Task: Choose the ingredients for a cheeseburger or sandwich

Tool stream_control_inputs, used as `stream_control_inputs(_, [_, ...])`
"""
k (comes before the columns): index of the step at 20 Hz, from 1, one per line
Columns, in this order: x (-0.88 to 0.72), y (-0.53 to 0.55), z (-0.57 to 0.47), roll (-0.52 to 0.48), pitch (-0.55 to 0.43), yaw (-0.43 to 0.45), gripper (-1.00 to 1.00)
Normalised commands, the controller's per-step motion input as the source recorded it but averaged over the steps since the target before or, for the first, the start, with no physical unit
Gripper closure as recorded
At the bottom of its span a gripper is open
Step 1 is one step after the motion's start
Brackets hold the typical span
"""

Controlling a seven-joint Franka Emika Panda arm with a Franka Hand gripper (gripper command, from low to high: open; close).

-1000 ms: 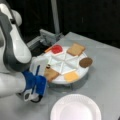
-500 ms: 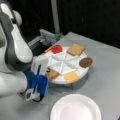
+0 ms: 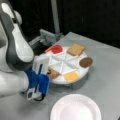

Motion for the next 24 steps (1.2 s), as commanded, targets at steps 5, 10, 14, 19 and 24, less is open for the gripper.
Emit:
stream_control_inputs(5, [0.19,-0.21,0.24,0.084,0.169,-0.005,1.0])
stream_control_inputs(10, [0.19,-0.3,0.52,-0.014,0.257,0.072,1.0])
stream_control_inputs(14, [0.37,-0.36,0.69,-0.138,0.174,0.077,1.0])
stream_control_inputs(19, [0.53,-0.31,0.51,-0.306,0.087,0.165,1.0])
stream_control_inputs(24, [0.56,-0.25,-0.03,-0.219,0.021,0.282,1.0])
